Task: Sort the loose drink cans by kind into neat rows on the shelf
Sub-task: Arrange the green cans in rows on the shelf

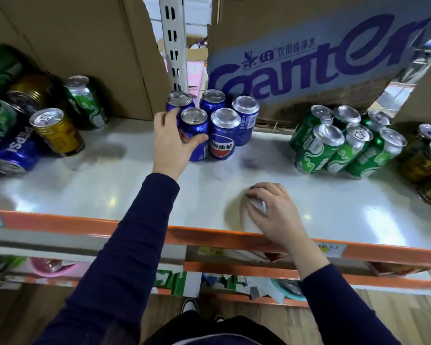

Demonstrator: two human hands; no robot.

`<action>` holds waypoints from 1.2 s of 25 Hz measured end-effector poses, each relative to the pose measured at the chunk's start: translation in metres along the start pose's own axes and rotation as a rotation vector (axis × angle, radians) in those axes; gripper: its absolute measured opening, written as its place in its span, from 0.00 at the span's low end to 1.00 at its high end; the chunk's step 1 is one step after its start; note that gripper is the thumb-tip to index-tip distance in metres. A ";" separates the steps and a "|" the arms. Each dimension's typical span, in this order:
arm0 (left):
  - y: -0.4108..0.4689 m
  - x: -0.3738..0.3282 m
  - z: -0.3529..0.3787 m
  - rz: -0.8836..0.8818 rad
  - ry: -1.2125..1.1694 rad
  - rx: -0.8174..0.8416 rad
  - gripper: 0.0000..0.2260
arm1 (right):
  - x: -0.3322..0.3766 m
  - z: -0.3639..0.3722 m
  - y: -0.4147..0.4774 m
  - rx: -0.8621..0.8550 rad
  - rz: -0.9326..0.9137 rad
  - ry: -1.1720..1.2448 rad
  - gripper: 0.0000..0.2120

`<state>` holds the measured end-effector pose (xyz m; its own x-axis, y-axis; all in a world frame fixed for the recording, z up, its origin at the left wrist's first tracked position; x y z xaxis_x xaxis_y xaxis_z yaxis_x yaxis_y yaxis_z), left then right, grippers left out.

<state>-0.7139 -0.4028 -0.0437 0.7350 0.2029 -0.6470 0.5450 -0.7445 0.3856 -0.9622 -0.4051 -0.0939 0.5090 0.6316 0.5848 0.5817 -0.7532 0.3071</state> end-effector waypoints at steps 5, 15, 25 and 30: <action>-0.048 0.024 -0.016 -0.096 0.082 0.058 0.22 | 0.001 0.003 0.006 0.062 0.027 0.001 0.09; -0.191 0.107 -0.160 -0.384 0.481 -0.065 0.16 | 0.133 0.092 0.035 0.295 -0.247 0.315 0.09; -0.256 0.203 -0.311 -0.547 0.559 -0.254 0.14 | 0.320 0.216 0.029 0.466 -0.490 0.471 0.09; -0.241 0.255 -0.391 -0.474 0.552 -0.267 0.13 | 0.412 0.265 0.042 0.382 -0.534 0.523 0.09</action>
<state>-0.5006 0.0769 -0.0446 0.4556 0.8011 -0.3881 0.8787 -0.3348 0.3403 -0.5601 -0.1276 -0.0390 -0.2013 0.6479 0.7347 0.8838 -0.2033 0.4214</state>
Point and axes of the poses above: each hand's wrist, its own y-axis towards the middle knuckle, its own z-axis out of the palm, x = y × z, the point moved 6 cm from there along y, towards the middle knuckle, and after that the axes turned 12 degrees about y, right-handed, at the moved point
